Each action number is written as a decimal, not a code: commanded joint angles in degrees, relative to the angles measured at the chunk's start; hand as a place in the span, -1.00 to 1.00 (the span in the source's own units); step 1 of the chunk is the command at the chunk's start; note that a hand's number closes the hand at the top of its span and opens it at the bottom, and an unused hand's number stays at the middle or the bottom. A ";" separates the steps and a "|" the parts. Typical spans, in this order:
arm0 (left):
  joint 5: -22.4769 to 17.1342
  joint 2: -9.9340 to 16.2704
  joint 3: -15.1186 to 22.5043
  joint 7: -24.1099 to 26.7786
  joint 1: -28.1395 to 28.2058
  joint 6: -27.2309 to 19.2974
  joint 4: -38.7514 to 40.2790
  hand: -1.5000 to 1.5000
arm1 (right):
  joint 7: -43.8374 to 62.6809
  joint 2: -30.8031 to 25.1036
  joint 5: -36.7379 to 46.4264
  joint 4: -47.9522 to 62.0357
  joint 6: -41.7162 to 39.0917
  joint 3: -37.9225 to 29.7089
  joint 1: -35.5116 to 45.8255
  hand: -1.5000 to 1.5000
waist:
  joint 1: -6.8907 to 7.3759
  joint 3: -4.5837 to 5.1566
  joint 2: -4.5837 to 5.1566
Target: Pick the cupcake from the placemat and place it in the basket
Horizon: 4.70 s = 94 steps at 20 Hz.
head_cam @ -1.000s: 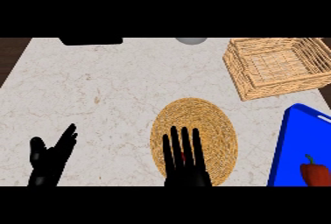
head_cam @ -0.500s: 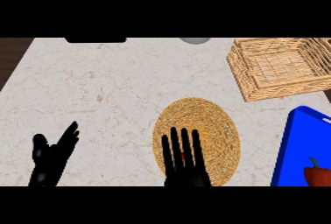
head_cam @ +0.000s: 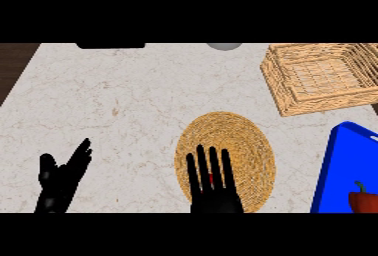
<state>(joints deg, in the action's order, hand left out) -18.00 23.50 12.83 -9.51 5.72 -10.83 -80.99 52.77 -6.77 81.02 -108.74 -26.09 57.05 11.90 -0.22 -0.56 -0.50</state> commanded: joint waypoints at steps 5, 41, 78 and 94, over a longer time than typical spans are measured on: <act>1.37 -0.92 -0.16 -4.30 2.46 0.32 -1.26 0.00 | 2.03 1.77 4.24 0.80 2.79 3.35 -2.70 -1.00 | 0.30 0.55 0.39; 5.84 -5.14 -5.63 -1.76 2.41 6.44 2.84 0.00 | -5.18 3.61 7.16 23.48 21.04 -4.19 -5.95 -1.00 | 0.28 0.56 0.50; 7.79 -5.41 -8.52 -5.51 4.62 6.86 -1.99 0.00 | -22.69 3.66 -46.10 -16.37 15.10 -52.93 1.06 1.00 | -0.31 0.57 0.31; 9.90 -8.22 -8.65 -4.23 1.65 7.30 1.64 0.00 | -10.34 -17.15 -60.53 6.96 6.23 -79.96 32.19 1.00 | 0.65 0.59 0.61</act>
<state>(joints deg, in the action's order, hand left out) -8.41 15.93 4.43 -13.69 6.87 -3.88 -83.08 43.94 -19.47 22.40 -109.55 -19.05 -19.50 40.05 0.29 -0.42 -0.32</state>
